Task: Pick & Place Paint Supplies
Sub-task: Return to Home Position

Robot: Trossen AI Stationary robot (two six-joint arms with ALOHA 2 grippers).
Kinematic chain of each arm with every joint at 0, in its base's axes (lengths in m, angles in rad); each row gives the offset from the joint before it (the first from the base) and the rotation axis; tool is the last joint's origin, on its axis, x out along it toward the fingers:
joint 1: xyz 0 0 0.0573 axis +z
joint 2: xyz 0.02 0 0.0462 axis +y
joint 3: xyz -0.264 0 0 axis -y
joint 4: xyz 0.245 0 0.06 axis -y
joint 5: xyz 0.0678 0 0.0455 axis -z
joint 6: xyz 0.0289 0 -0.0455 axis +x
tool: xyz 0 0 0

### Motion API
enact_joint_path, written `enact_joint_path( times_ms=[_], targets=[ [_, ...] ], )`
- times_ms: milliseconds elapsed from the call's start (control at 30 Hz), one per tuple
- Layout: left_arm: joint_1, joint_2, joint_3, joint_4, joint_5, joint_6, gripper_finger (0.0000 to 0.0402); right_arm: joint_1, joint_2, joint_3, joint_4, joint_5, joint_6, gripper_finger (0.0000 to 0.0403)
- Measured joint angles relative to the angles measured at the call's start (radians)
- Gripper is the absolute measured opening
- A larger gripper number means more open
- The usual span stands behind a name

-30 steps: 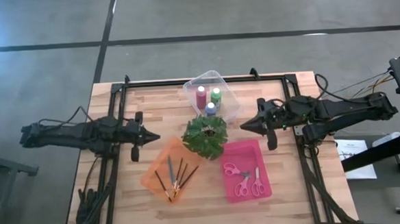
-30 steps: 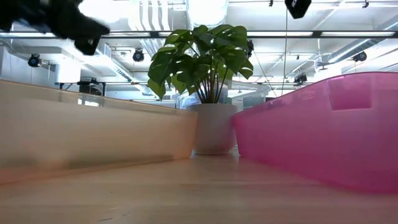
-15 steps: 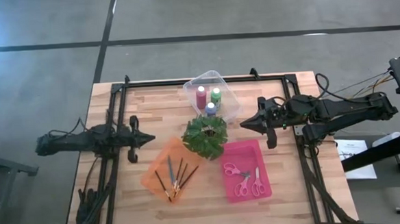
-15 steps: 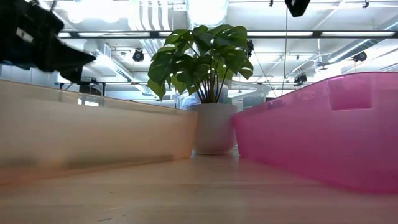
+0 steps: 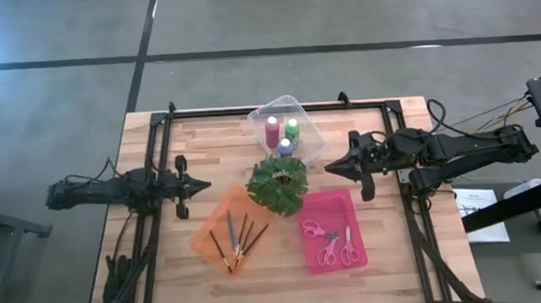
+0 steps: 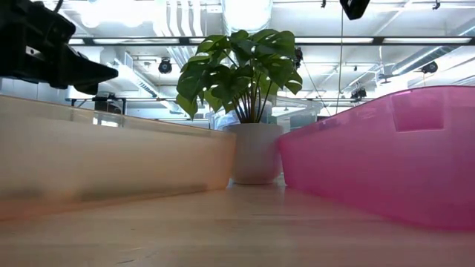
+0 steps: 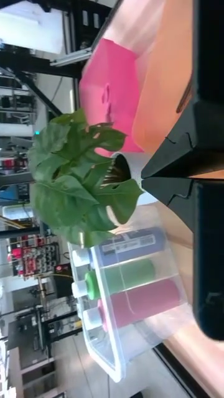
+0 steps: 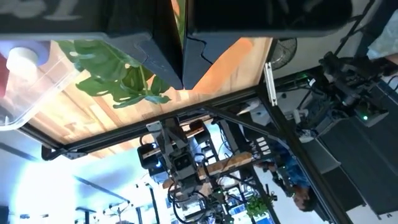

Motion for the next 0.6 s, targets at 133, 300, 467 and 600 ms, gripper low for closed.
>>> enact_joint_path(
  times_ms=[133,300,467,600],
  targets=[
    [0.0,0.006,0.0,-0.001,0.0,0.0,0.0006,0.0,-0.023,-0.002,-0.002,0.0,-0.041,0.0008],
    [0.0,0.005,0.0,-0.001,0.0,0.0,0.0006,0.0,-0.107,-0.051,0.001,0.041,-0.097,0.0008],
    [0.0,0.006,0.0,-0.001,0.0,-0.001,0.0006,-0.001,-0.261,-0.176,0.006,0.075,-0.104,0.0008],
    [0.0,0.006,0.0,-0.001,0.0,-0.001,0.0006,0.0,-0.426,-0.308,0.049,0.057,-0.105,0.0008]
  ],
)
